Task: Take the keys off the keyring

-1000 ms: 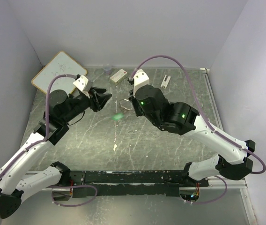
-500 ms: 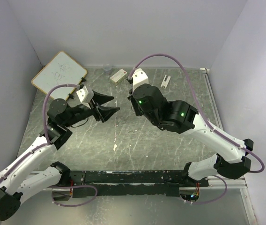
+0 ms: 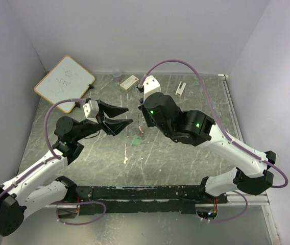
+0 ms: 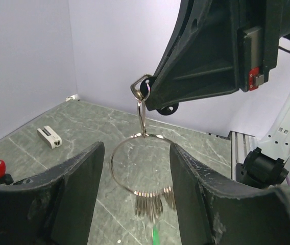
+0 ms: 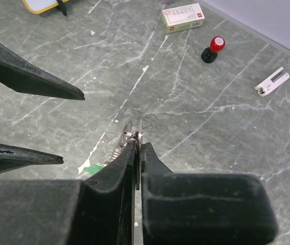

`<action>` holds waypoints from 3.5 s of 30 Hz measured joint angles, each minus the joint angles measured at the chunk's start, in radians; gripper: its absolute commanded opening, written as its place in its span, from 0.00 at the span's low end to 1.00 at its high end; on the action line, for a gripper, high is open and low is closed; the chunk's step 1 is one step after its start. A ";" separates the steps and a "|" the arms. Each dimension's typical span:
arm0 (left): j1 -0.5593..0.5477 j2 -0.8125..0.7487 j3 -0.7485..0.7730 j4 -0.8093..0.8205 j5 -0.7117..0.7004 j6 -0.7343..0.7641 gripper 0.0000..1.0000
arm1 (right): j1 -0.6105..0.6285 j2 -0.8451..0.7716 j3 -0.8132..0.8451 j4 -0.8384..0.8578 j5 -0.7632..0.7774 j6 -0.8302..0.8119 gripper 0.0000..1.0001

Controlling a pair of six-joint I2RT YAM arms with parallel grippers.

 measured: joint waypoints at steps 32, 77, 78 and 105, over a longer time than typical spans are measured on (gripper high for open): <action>-0.123 0.227 -0.108 0.440 -0.054 -0.040 0.70 | 0.008 0.018 -0.011 0.044 0.005 -0.010 0.00; -0.275 0.246 -0.097 0.417 -0.447 0.232 0.50 | 0.016 0.031 -0.011 0.070 0.000 -0.015 0.00; -0.275 0.246 -0.097 0.418 -0.449 0.232 0.48 | 0.017 0.031 -0.011 0.071 -0.001 -0.015 0.00; -0.279 0.256 -0.095 0.426 -0.492 0.264 0.35 | 0.021 0.031 -0.026 0.083 -0.002 -0.016 0.00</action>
